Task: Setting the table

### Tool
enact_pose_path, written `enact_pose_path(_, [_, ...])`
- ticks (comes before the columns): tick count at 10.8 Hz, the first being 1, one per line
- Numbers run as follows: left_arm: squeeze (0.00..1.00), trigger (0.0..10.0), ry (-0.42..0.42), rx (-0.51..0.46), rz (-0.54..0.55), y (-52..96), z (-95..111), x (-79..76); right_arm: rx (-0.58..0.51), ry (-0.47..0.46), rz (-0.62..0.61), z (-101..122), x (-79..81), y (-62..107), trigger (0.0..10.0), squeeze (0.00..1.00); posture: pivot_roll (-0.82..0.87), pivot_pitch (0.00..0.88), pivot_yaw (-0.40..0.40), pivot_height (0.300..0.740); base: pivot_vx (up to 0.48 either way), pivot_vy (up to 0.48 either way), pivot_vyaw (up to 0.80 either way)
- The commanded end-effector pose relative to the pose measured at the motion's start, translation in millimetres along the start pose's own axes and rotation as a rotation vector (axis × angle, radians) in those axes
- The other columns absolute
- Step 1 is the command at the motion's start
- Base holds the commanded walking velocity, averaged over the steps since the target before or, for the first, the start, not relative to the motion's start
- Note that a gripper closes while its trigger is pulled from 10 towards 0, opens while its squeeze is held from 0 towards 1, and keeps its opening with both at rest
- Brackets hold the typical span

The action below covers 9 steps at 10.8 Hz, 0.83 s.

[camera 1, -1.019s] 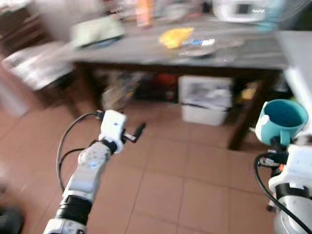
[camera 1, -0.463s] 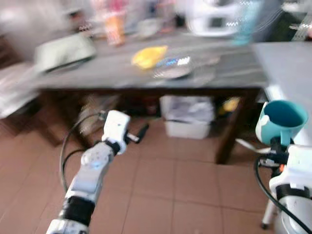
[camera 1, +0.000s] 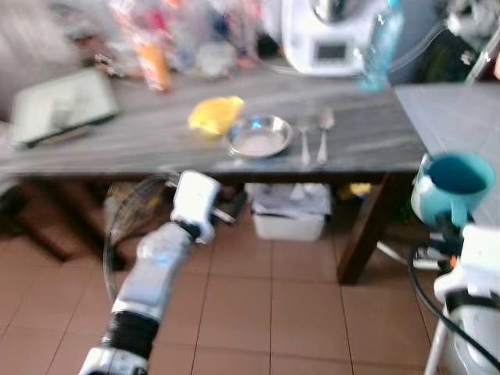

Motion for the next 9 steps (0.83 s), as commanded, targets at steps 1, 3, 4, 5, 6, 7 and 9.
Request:
enact_pose_path(1, [0.00,10.0,0.006,-0.015,-0.026,-4.4,6.9,-7.0,-0.033,0.021,-0.020,10.0,-7.6,0.4,10.0,0.00,-0.11,0.100,0.090,0.740,0.458,0.000,0.00])
enact_pose_path(3, [0.00,10.0,0.002,-0.031,-0.030,-3.8,15.7,-6.4,-0.096,0.050,-0.007,28.1,-9.6,-6.0,10.0,0.00,-0.11,0.098,0.092,0.740,0.450,0.000,0.00])
enact_pose_path(4, [0.00,10.0,0.000,-0.033,-0.029,-3.1,17.8,-4.8,-0.106,0.056,-0.004,31.4,-9.8,-7.2,10.0,0.00,-0.10,0.098,0.094,0.740,0.442,0.000,0.00])
enact_pose_path(5, [0.00,10.0,-0.004,-0.038,-0.025,-1.3,21.7,-1.9,-0.126,0.063,0.000,37.8,-10.9,-9.2,10.0,0.00,-0.10,0.098,0.094,0.740,0.416,0.000,0.00])
enact_pose_path(6, [0.00,10.0,-0.010,-0.070,-0.038,2.7,34.2,-1.0,-0.145,0.079,0.003,44.4,-13.8,-11.6,10.0,0.00,-0.10,0.098,0.094,0.740,0.000,0.000,0.00])
enact_pose_path(7, [0.00,10.0,-0.022,-0.092,-0.061,5.7,43.4,-2.9,-0.144,0.082,0.003,44.7,-15.0,-11.9,10.0,0.00,-0.09,0.098,0.092,0.740,0.000,0.000,0.00])
enact_pose_path(9, [0.00,10.0,-0.046,-0.086,-0.069,10.0,45.4,0.0,-0.145,0.084,0.011,46.0,-14.7,-12.3,10.0,0.00,-0.09,0.096,0.093,0.740,0.000,0.000,0.00])
Point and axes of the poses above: a point about 5 cm out from each wrist's last joint towards the gripper, its own y axis pointing back from the gripper into the wrist, its own z axis along the axis of the wrist's last joint, x = y × z, the point moved 5 cm from there along -y, pointing out of the wrist towards the gripper, and after that the axes turned 11 degrees about y, right-handed, at the moved point
